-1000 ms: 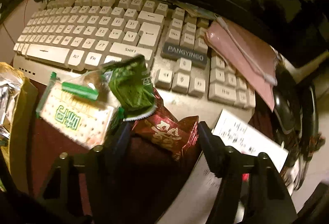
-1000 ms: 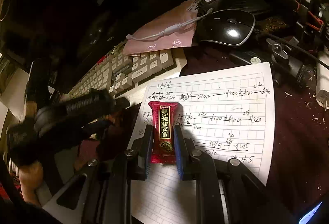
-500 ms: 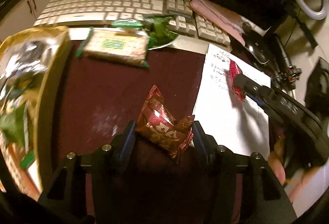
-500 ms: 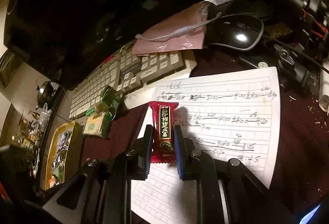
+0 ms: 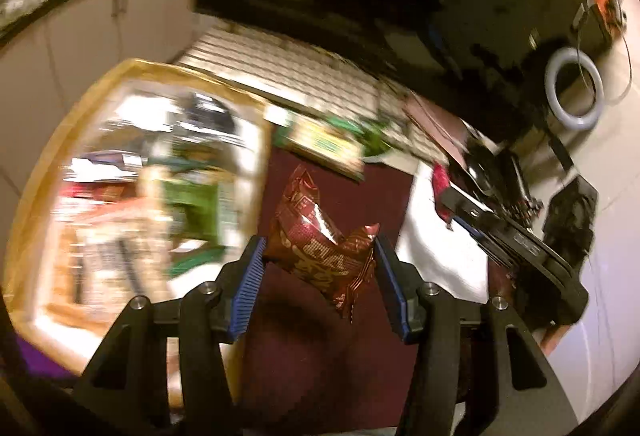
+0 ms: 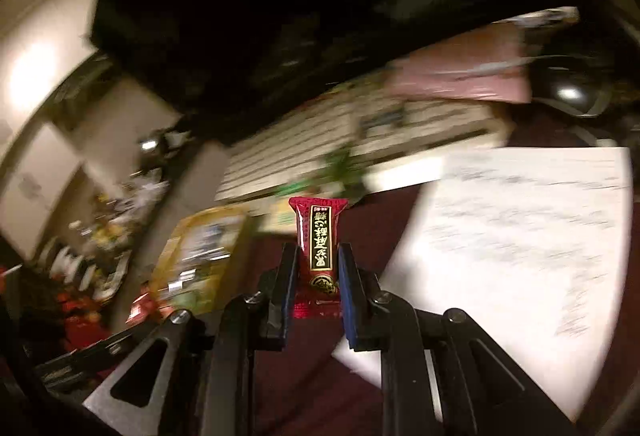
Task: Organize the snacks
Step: 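Carry both red packets over the tray and open both grippers, then grasp the green packet with right gripper while left grasps small clear packet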
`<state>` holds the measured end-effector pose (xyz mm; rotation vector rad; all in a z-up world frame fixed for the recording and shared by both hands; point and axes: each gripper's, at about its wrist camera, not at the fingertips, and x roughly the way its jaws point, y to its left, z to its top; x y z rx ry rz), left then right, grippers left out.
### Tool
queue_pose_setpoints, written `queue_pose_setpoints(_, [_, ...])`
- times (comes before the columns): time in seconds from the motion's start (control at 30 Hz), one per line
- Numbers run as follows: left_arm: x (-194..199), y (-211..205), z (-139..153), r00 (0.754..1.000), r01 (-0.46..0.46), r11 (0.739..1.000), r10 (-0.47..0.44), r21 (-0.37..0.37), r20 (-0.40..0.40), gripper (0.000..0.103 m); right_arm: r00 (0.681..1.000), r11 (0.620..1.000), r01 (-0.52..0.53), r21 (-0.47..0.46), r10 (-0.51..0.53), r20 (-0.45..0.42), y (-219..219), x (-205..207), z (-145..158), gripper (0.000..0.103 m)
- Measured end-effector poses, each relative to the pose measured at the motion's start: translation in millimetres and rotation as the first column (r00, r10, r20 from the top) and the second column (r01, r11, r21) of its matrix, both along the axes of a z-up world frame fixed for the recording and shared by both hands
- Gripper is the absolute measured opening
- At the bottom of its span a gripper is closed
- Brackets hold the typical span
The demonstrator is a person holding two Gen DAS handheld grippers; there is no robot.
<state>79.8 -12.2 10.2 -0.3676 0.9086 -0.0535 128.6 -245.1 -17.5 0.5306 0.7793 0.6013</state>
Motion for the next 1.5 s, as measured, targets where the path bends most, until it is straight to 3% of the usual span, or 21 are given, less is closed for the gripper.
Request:
queue_pose_setpoints(0.2, [-19,67,8,0.990,-0.144,0.989,0.143,0.042,0.020,0.056,0.975,0.977,-0.215,-0.003,0.215,0.050,90,-17,20,0.018])
queue_pose_setpoints(0.37, [-14,105,-4,0.980,-0.199,0.978,0.199,0.069,-0.002,0.056,0.943,0.943,-0.326,-0.072,0.330,0.039,162,-10,25,0.018])
queue_pose_setpoints(0.5, [-6,116,-14,0.979,-0.199,0.976,0.201,0.084,-0.020,0.056,0.925,0.919,-0.374,-0.123,0.380,0.028,205,2,22,0.018])
queue_pose_setpoints(0.7, [0,117,-29,0.985,-0.154,0.976,0.163,0.155,-0.048,0.056,0.920,0.906,-0.389,-0.169,0.390,-0.027,234,11,5,0.018])
queue_pose_setpoints(0.97, [10,116,-35,0.988,-0.134,0.969,0.147,0.207,-0.048,0.066,0.924,0.908,-0.381,-0.173,0.379,-0.049,238,7,-1,0.022])
queue_pose_setpoints(1.17, [0,109,-14,0.991,-0.131,0.974,0.127,0.182,0.035,0.080,0.941,0.932,-0.336,-0.138,0.339,-0.006,199,1,22,0.049])
queue_pose_setpoints(1.23, [-5,103,-4,0.990,-0.131,0.975,0.120,0.178,0.072,0.081,0.954,0.946,-0.294,-0.138,0.299,0.015,176,1,32,0.057])
queue_pose_setpoints(1.37, [-13,89,10,0.990,-0.098,0.989,0.085,0.112,0.117,0.083,0.984,0.968,-0.163,-0.189,0.174,0.047,119,17,43,0.058])
queue_pose_setpoints(1.5, [-9,67,11,0.992,-0.035,0.994,0.023,0.099,0.123,0.084,0.999,0.961,-0.040,-0.274,0.045,0.012,79,54,26,0.058])
